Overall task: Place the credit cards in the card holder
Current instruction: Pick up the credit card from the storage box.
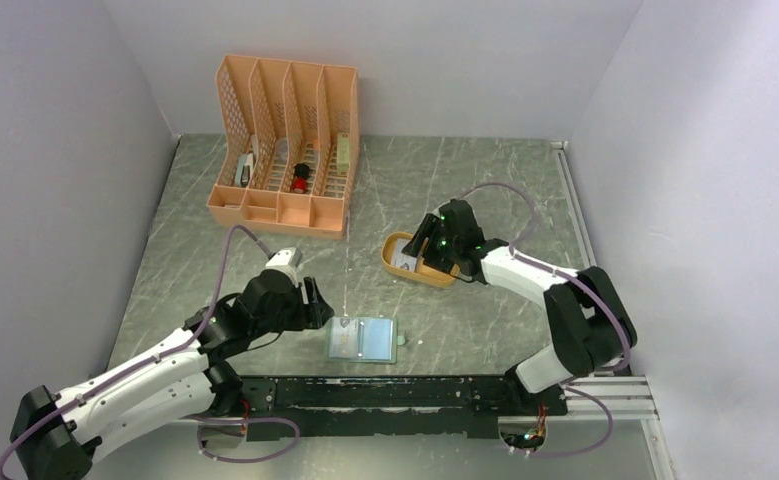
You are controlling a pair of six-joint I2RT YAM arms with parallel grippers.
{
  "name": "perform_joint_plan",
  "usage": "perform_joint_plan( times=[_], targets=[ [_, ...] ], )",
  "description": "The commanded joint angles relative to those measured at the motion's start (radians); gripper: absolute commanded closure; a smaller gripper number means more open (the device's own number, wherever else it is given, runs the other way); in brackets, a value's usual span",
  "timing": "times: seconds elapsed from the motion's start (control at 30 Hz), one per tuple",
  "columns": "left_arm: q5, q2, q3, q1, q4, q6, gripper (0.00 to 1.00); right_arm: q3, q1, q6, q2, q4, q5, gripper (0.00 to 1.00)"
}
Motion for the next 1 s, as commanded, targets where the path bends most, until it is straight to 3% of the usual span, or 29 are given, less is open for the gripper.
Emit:
perform_joint_plan(
  times=[0.0, 0.4, 0.73, 0.97],
  targets=[
    [0.038, 0.001, -0.012, 0.004, 0.032, 0.0, 0.32, 0.031, -0.009, 0.004, 0.062, 0.043, 0.027, 0.34],
    [0.046, 0.025, -0.023, 0.006, 0.038, -0.002, 0.34, 0.008, -0.029, 0.011, 0.166, 0.117, -0.034, 0.38],
    [0.049, 0.055, -0.025, 0.004, 0.054, -0.006, 0.34, -0.032, -0.066, 0.006, 0.179, 0.142, -0.074, 0.59],
    [0.056, 0.081, -0.025, 0.005, 0.069, -0.008, 0.35, -0.072, -0.093, 0.008, 0.158, 0.17, -0.097, 0.67]
  ],
)
